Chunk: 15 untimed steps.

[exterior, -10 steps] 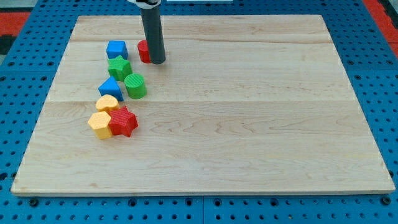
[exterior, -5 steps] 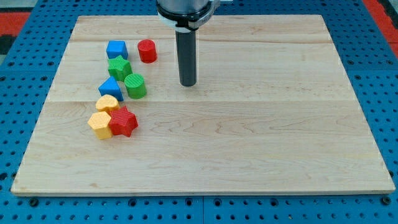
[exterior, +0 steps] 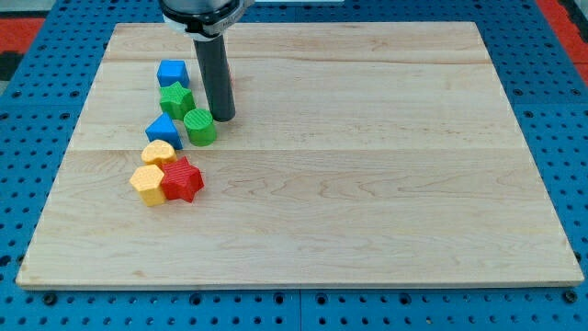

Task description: Move the yellow heart above to the yellow hexagon

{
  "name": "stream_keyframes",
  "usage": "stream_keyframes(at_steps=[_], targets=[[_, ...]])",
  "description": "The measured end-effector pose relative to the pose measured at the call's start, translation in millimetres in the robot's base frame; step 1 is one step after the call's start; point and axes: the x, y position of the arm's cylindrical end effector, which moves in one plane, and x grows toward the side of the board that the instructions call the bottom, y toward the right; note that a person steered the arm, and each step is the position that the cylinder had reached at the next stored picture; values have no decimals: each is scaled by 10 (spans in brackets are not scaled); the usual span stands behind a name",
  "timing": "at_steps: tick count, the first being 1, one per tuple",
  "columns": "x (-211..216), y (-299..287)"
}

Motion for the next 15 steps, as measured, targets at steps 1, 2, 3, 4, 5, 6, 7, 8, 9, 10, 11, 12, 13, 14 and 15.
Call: stream_keyframes(at_steps=[1,2,3,4,5,6,7,8,9,10,11,12,13,14,15], targets=[[-135,-150],[-236,-174],[-236,-339],[-229,-337],[-110,-297],[-15,-283],[37,-76],[25,427],[511,509],[837,453],[830,309],[775,68],[646,-165],[630,-166],[781,-105]])
